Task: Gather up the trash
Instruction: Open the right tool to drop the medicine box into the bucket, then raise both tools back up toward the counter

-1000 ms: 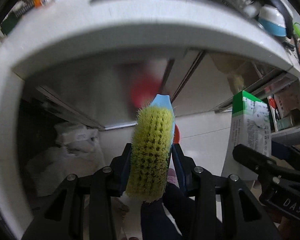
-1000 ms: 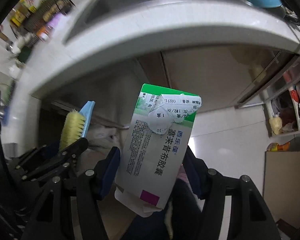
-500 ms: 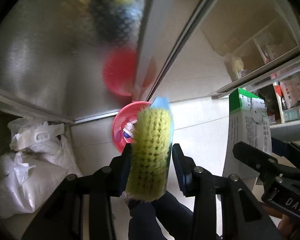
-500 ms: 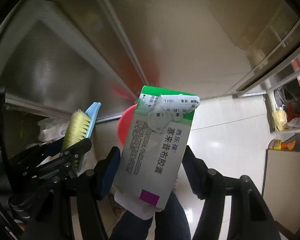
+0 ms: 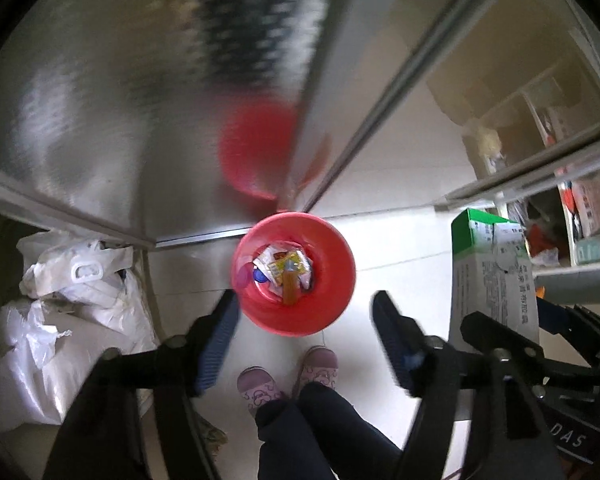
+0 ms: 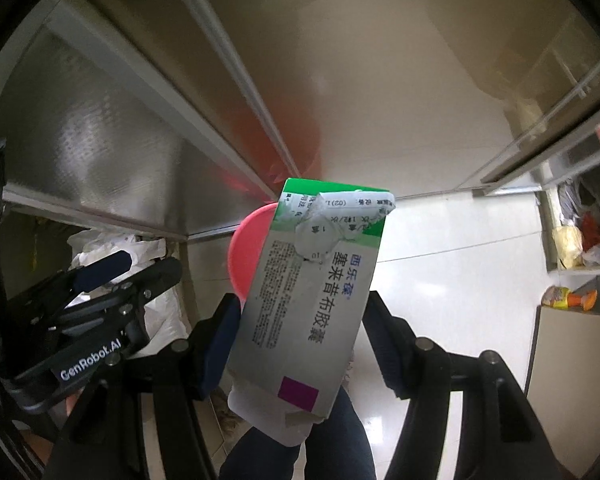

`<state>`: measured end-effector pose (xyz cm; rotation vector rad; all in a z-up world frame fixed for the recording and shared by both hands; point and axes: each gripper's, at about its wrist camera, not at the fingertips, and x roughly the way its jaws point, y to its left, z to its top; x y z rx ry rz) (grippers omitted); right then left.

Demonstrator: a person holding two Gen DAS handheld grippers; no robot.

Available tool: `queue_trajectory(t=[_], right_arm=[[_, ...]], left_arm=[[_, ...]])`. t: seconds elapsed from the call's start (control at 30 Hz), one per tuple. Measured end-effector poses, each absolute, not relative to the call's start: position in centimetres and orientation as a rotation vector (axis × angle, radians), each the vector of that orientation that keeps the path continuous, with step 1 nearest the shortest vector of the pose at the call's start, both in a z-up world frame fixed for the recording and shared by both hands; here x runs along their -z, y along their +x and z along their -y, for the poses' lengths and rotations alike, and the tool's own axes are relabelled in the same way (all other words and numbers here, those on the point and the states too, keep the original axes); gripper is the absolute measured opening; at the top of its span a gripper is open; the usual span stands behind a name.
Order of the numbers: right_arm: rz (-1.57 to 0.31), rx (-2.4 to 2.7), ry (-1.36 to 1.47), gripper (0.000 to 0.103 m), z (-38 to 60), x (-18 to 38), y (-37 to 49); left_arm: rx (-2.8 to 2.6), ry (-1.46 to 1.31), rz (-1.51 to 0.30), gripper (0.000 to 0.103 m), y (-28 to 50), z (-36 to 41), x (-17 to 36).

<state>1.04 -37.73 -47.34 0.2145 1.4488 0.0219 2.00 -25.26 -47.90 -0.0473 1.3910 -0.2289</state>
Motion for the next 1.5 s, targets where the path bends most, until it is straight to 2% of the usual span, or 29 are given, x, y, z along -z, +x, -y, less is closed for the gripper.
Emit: queue_trajectory(t=[0.03,0.1,0.23,0.57,0.63,0.77,0.9,1.0,1.1,1.17,1.37,1.5], right_arm=[[-1.446,-0.032,0.207,0.060,37.5,47.6,1.1],[-1.447,-0.054,0.191,0.060,37.1,48.0,1.3],[-1.445,-0.104,0.131,0.059,36.4,49.3,1.6],[-1.465,-0.226,0.053,0.060,33.9,52.0,2.4],[-1.458,-0.238,0.027,0.053,33.5,52.0,2.4],[-1.463,-0.255,0.010,0.053,33.1,51.7,2.5],[-1.463,-0.258,0.009,0.067,32.8,50.9,2.4],[-1.455,-0.244,0.009,0.068,32.6,49.6,2.2],[-1.437,-0.228,0.024,0.077,32.8,47.5,2.0],[-1.425,-0.226,0.037,0.078,32.7,45.6,1.7],[-1.365,-0.205,0.052,0.086,33.4,37.6,1.2],[-1.295,-0.198,0.031,0.097,33.9,30.8,0.8]], left_arm=[[0.199,-0.038,-1.384,0.085,2.0,24.9,48.0],[0.165,-0.030,-1.370,0.086,1.8,24.0,48.3],[0.132,-0.047,-1.372,0.102,1.7,22.5,49.3],[0.040,-0.106,-1.389,0.102,1.3,18.7,51.1],[0.019,-0.104,-1.387,0.102,1.1,18.1,50.9],[0.006,-0.092,-1.387,0.102,0.9,17.7,50.4],[0.003,-0.094,-1.366,0.102,0.7,17.6,48.9],[0.003,-0.095,-1.350,0.102,0.6,17.7,47.1],[-0.004,-0.080,-1.332,0.102,0.5,17.9,45.1],[-0.001,-0.079,-1.309,0.102,0.4,17.8,43.1],[-0.005,-0.048,-1.239,0.102,0.1,18.4,34.5],[0.001,-0.064,-1.174,0.102,-0.6,18.3,27.8]])
